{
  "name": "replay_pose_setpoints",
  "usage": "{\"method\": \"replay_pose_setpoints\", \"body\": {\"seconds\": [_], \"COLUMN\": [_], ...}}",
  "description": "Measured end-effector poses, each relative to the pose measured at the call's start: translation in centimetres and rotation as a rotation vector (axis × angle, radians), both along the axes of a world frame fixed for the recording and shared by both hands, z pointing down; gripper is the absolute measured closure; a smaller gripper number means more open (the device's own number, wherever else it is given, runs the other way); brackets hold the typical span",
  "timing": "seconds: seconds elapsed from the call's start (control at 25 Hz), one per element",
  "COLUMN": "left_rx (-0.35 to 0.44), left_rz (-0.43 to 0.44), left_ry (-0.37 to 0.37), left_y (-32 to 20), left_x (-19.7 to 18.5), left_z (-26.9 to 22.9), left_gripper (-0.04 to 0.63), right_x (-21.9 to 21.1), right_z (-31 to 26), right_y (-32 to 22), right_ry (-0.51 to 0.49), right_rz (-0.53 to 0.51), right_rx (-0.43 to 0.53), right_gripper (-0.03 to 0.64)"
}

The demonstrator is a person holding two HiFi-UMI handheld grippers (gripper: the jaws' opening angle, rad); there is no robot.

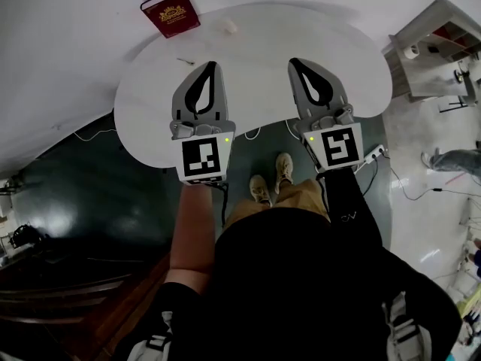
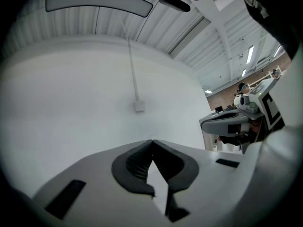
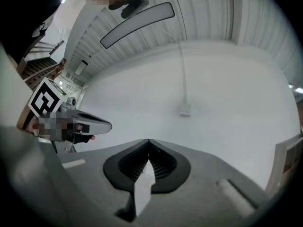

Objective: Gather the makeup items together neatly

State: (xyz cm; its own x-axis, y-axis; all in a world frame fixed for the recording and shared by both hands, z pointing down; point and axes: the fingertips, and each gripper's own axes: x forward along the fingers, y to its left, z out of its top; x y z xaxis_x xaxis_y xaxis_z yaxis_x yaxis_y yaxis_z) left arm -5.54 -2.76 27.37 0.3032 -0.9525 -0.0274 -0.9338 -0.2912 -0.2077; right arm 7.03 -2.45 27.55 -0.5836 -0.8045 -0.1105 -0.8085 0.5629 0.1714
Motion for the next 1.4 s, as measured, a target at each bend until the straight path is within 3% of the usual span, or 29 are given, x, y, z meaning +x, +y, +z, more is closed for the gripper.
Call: {"method": "replay_pose_setpoints", "body": {"seconds": [0.12, 0.28, 0.44, 0.6, 1.0, 1.12, 1.4], "left_rx": [-0.005, 0.012, 0.034, -0.004, -0.020, -0.018, -0.017], "left_rz": [-0.019, -0.042, -0.058, -0.085, -0.090, -0.072, -0.051], "left_ry": [-0.002, -0.003, -0.004, 0.030, -0.006, -0.004, 0.006], "left_y": [-0.9, -2.3, -3.8, -4.8, -6.8, -7.3, -8.2], "left_x": [0.4, 1.4, 2.8, 3.9, 6.5, 7.2, 8.2], "left_z": [0.3, -0.2, -0.6, 0.4, 0.9, 0.9, 1.1], "left_gripper": [0.589, 0.588, 0.588, 0.589, 0.589, 0.589, 0.589], "right_x": [0.6, 0.8, 1.7, 3.0, 6.6, 7.9, 8.5], "right_z": [0.3, -1.3, -1.6, -1.0, 0.5, 1.2, 0.5], "right_y": [-1.5, -3.2, -5.5, -6.9, -9.4, -9.9, -9.8], "right_ry": [0.042, -0.043, -0.061, -0.066, -0.059, -0.018, -0.062], "right_rz": [-0.023, -0.088, -0.125, -0.151, -0.127, -0.100, -0.091], "right_rx": [-0.013, 0.028, 0.042, 0.044, -0.003, -0.015, 0.006], "right_gripper": [0.612, 0.612, 0.612, 0.612, 0.612, 0.612, 0.612]}}
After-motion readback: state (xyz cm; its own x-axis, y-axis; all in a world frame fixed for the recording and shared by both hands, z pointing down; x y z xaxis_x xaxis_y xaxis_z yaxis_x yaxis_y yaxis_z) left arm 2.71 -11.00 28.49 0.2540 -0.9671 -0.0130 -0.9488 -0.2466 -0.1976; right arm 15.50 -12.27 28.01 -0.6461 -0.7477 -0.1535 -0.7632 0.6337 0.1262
